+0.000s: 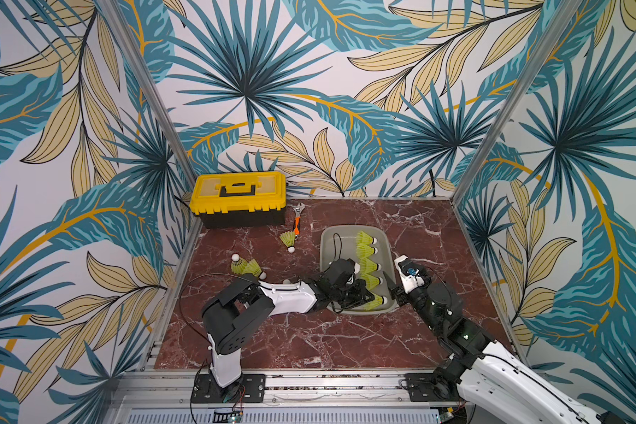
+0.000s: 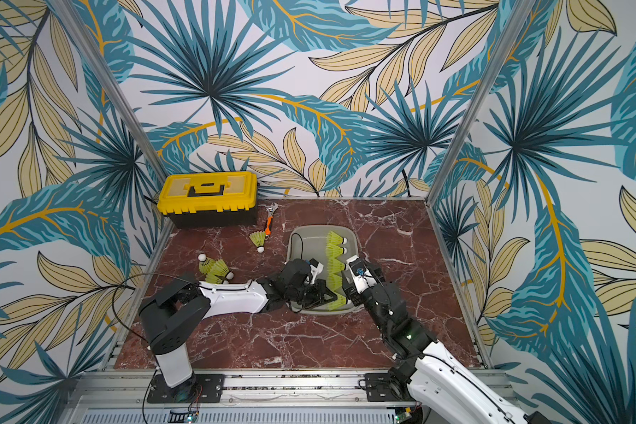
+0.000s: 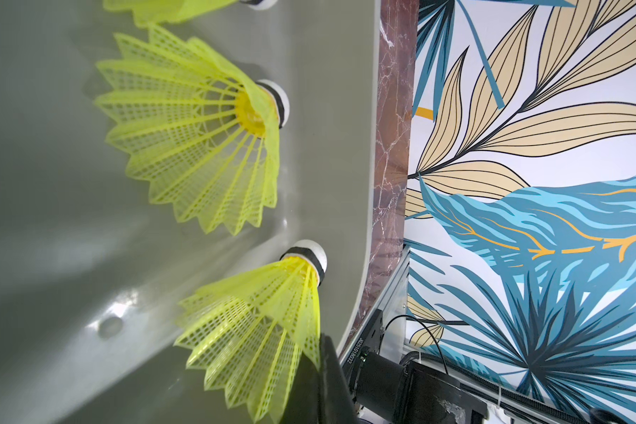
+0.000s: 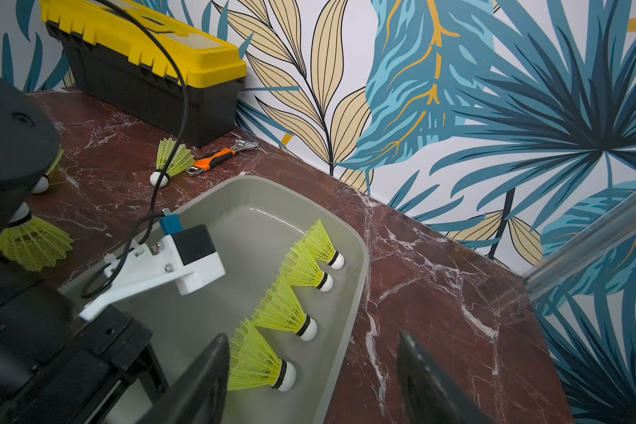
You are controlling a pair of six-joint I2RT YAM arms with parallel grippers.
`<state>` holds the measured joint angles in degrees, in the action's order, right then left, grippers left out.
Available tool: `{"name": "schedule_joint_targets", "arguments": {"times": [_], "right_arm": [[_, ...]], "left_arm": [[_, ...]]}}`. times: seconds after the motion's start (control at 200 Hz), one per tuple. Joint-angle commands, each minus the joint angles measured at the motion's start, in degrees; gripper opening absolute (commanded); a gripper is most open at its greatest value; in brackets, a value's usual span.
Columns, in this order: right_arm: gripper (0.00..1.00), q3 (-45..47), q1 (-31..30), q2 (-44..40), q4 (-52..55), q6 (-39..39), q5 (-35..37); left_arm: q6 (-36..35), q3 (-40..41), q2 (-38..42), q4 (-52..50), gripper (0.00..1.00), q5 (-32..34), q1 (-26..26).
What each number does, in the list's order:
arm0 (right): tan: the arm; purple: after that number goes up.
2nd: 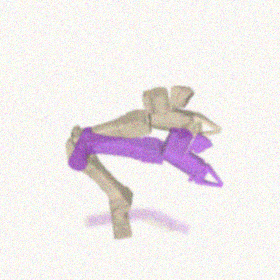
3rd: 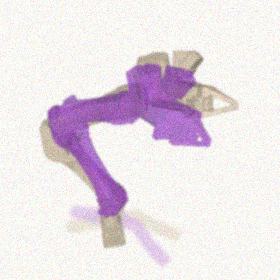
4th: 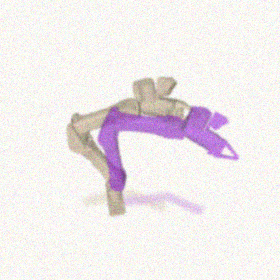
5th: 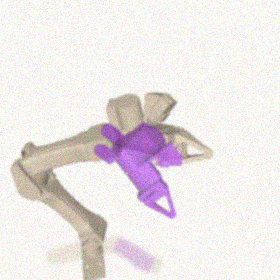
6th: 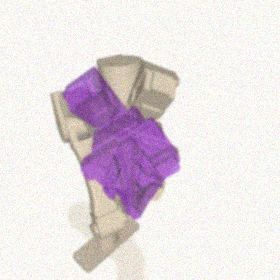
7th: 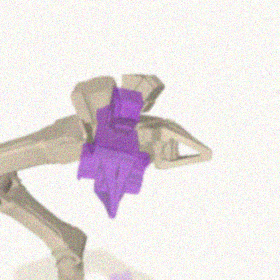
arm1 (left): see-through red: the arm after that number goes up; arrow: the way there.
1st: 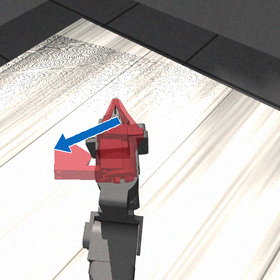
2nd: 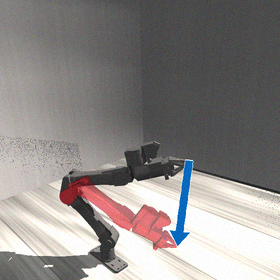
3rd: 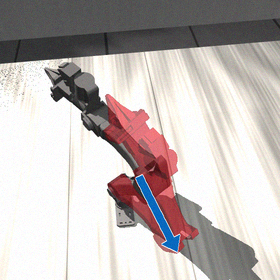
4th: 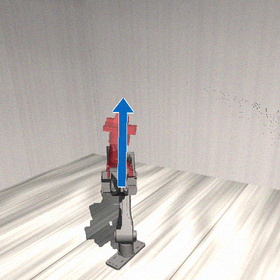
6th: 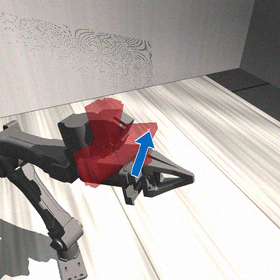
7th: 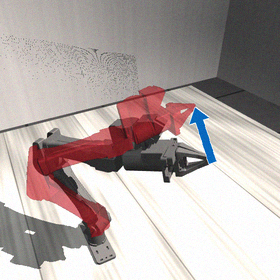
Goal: Put the shuttlecocks into the storage box
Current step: Place the shuttlecock in the storage box.
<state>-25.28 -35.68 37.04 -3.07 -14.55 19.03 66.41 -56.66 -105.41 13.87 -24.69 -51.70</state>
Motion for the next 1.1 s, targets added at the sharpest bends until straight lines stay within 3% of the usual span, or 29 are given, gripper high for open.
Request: {"name": "schedule_joint_targets", "arguments": {"times": [0.0,0.671,0.811,1.097], "right_arm": [[0.72,1.11,-0.13,-0.15,-0.35,0.31,1.01],[0.72,1.50,-0.10,-0.34,-0.17,0.22,1.36],[0.72,1.47,-0.09,-0.30,-0.09,0.11,1.36],[0.72,1.37,-0.12,-0.34,0.02,-0.11,1.62]], "left_arm": [[-1.11,-3.01,-1.29,-0.94,0.00,-0.52,-0.16],[-1.33,-4.79,-3.71,-1.12,0.05,-1.29,-0.18],[-1.22,-4.83,-4.07,-0.81,0.10,-1.52,-0.20],[-2.01,-5.20,-3.86,-1.88,0.34,-1.14,-0.23]]}}
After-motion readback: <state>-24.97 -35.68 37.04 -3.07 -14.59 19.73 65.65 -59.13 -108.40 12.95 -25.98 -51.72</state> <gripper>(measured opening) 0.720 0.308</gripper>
